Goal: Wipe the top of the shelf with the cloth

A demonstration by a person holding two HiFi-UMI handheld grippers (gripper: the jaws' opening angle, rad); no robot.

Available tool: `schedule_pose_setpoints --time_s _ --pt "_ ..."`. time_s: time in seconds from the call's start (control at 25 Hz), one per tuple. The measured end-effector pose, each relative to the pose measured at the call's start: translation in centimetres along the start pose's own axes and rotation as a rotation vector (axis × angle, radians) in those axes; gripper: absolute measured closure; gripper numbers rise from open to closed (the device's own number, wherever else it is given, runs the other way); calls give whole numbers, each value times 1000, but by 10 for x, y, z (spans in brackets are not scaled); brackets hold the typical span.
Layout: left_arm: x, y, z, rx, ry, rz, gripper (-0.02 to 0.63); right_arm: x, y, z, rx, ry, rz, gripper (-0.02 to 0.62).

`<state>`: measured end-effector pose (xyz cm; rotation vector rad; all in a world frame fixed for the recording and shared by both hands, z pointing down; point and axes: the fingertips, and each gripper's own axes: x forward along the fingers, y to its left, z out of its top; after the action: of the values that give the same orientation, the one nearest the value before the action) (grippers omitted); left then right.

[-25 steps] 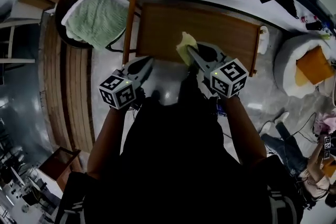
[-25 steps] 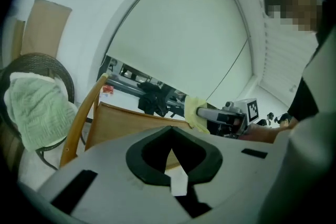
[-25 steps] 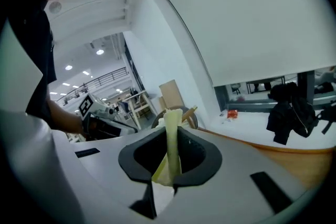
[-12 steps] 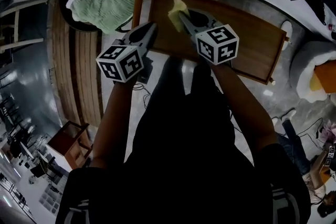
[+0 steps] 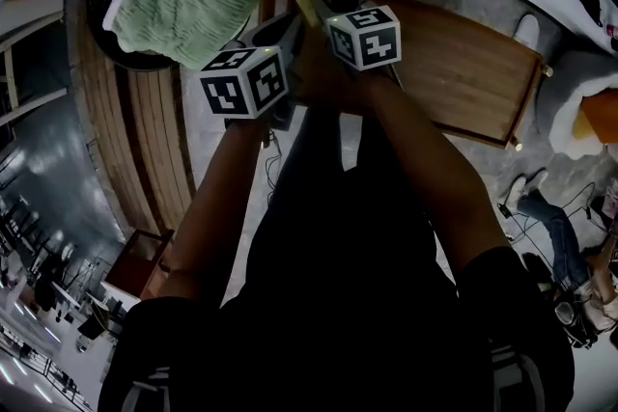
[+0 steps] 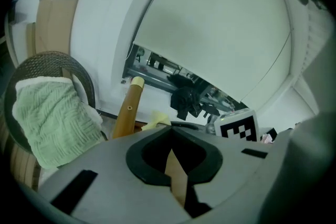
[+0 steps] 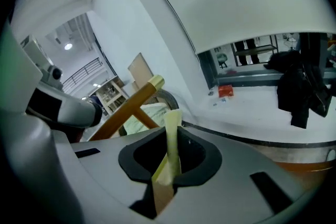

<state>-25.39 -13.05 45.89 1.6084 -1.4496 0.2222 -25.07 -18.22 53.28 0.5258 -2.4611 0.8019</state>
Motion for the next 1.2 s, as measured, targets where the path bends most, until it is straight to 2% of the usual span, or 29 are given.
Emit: schedule_pose_setpoints --time_s 0.28,0.52,0.8,1.2 --pt "7 7 8 -27 -8 -32 595 39 -8 -32 -19 115 -19 548" --pt "5 9 7 -28 11 -57 595 51 -11 -47 -74 197 -57 548" --pt "18 -5 -5 -43 27 -83 595 30 -32 -53 -130 203 -87 548" --pt "40 -49 -27 -21 70 -123 595 -15 -73 -61 -100 197 -145 548"
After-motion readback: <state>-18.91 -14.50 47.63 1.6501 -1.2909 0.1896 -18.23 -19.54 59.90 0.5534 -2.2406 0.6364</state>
